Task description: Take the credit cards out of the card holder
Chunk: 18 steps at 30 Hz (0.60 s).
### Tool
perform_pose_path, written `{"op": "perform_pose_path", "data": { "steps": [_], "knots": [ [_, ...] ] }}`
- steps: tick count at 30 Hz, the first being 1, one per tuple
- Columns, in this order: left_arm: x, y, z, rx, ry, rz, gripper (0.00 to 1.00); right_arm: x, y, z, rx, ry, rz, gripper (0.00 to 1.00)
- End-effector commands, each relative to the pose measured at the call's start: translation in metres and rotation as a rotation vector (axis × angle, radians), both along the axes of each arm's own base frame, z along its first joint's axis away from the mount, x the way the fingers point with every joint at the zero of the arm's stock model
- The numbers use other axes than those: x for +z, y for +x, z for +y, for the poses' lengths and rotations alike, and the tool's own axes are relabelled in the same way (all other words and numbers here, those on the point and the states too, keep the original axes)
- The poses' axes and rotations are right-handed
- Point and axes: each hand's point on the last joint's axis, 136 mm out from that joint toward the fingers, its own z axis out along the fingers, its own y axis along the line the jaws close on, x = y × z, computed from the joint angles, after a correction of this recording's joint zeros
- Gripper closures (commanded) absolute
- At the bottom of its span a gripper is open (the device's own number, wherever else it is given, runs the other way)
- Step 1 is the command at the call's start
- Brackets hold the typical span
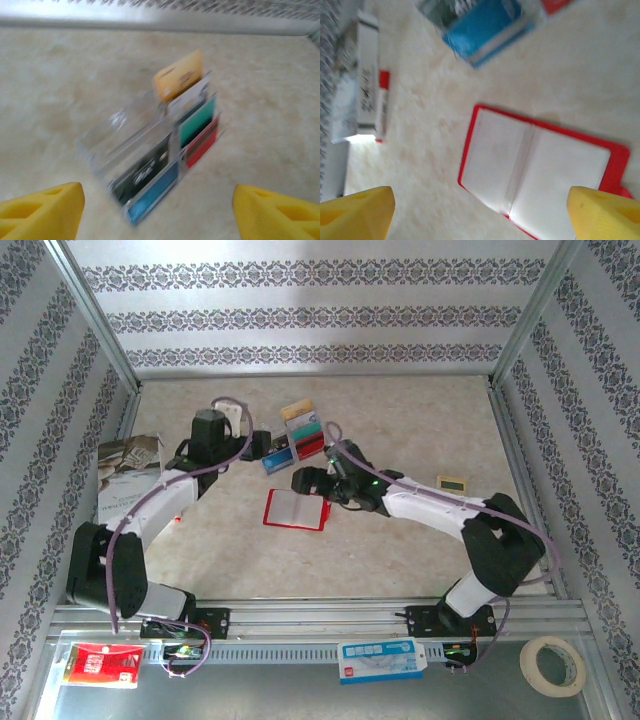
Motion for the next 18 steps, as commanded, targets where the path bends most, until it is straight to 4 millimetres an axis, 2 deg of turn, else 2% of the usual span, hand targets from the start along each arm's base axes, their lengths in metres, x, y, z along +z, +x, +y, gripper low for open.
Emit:
{"op": "perform_pose_path", "data": {
  "steps": [1,6,10,14,18],
  "knots": [
    [0.008,-0.010,0.035,0.222,-0.056,-0.040,0.19,-0.027,-0.008,0.004,0.030,-0.091,0.052,0.12],
    [-0.031,-0.045,0.056,0.331,-0.082,0.044,0.12,-0.047,-0.010,0.020,0.091,-0.152,0.090,0.13],
    [-0.054,-0.059,0.061,0.361,-0.127,0.085,0.11,-0.070,-0.012,0.024,0.127,-0.204,0.141,0.14],
    [-0.054,-0.058,0.060,0.359,-0.139,0.079,0.11,-0.085,-0.015,0.015,0.147,-0.253,0.167,0.16],
    [-0.047,-0.053,0.060,0.351,-0.118,0.070,0.10,-0.092,-0.009,-0.008,0.141,-0.328,0.162,0.16]
  ]
}}
